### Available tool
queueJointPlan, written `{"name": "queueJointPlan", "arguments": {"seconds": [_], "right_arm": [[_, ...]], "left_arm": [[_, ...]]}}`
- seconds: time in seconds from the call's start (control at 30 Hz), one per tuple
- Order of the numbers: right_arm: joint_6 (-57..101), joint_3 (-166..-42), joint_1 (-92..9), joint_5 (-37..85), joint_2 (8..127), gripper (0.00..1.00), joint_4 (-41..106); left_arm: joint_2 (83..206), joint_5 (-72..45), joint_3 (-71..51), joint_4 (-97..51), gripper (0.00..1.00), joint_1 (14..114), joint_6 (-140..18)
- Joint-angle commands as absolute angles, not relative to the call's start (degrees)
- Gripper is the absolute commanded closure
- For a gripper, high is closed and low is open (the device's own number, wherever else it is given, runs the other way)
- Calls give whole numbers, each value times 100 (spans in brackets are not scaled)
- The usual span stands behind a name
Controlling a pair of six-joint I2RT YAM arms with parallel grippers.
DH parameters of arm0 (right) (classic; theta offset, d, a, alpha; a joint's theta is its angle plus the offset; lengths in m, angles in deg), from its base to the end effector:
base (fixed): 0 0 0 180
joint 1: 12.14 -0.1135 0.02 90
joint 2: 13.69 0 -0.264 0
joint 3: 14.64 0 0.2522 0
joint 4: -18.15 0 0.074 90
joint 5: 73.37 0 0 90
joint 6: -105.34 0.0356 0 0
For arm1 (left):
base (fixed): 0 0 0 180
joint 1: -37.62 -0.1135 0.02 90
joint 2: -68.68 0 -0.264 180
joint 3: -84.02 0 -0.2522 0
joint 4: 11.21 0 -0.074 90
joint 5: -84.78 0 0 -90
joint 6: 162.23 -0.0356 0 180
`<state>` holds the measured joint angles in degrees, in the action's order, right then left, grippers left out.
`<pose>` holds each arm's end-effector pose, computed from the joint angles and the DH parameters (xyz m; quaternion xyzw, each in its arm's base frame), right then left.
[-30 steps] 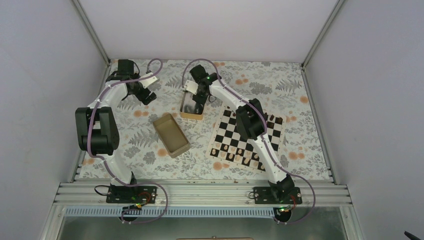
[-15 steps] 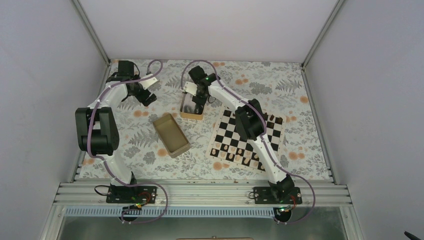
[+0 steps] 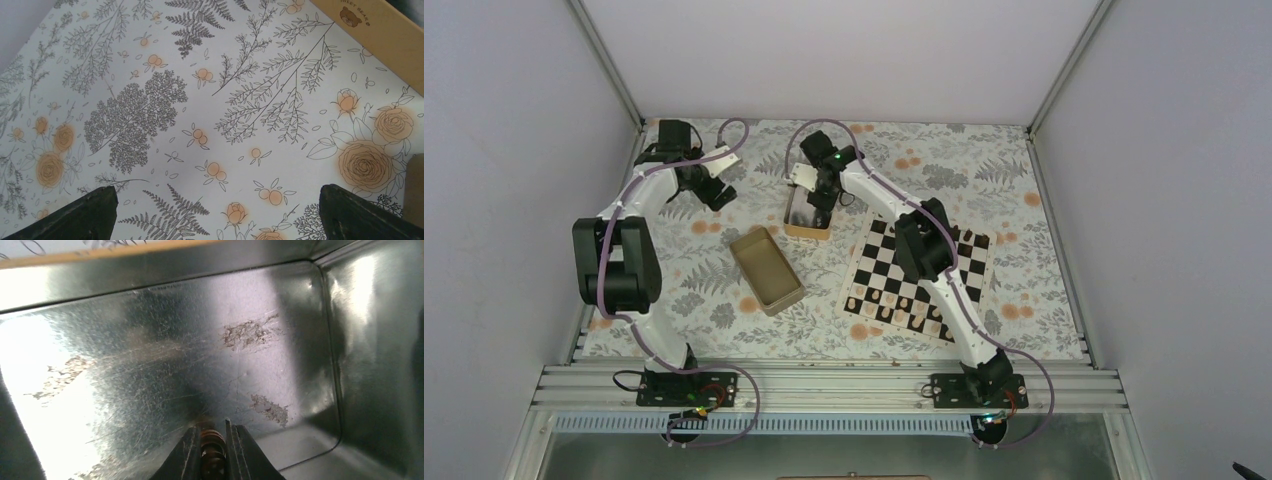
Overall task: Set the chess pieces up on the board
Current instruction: Pick up the chess piece from the storage box, then place the chess piece on the chessboard.
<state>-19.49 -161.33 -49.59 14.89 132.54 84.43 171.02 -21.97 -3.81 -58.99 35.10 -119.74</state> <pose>0.4266 0.3254 0.1623 -0.5740 0.7915 -0.0101 0.2097 0.3821 0.0065 0.2353 0.4010 0.8632 -0.0114 0.3067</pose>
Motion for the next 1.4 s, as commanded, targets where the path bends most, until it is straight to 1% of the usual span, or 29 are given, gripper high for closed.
{"name": "queueJointPlan", "arguments": {"seconds": [0.0, 0.33, 0.43, 0.5, 0.73, 0.97, 1.17, 1.37], "right_arm": [[-1735, -16243, -5015, 1774, 12633, 93, 8556], [-1501, -16010, -4932, 2010, 11843, 94, 8774], [-1365, -15642, -4721, 2241, 11349, 94, 8877], [-1284, -15103, -4551, 2334, 10831, 94, 8802], [-1167, -12536, -3724, 2432, 8764, 93, 8455], [-1330, -10325, -2475, 2449, 7013, 92, 8185], [-1778, -9023, -1260, 2711, 6270, 91, 7860], [-2341, -8295, -330, 3164, 6362, 91, 7535]], "left_arm": [[16811, -2327, -369, -5804, 0, 3446, -11930], [16510, -2254, -423, -5883, 0, 3446, -11851], [16414, -2143, -443, -5824, 0, 3441, -11776], [16359, -2120, -460, -5755, 0, 3446, -11704], [16278, -2265, -359, -5423, 0, 3462, -11141], [16191, -2316, -306, -5167, 0, 3561, -10683], [16083, -2268, -378, -4942, 0, 3595, -10440], [16029, -2230, -431, -4761, 0, 3593, -10297]]}}
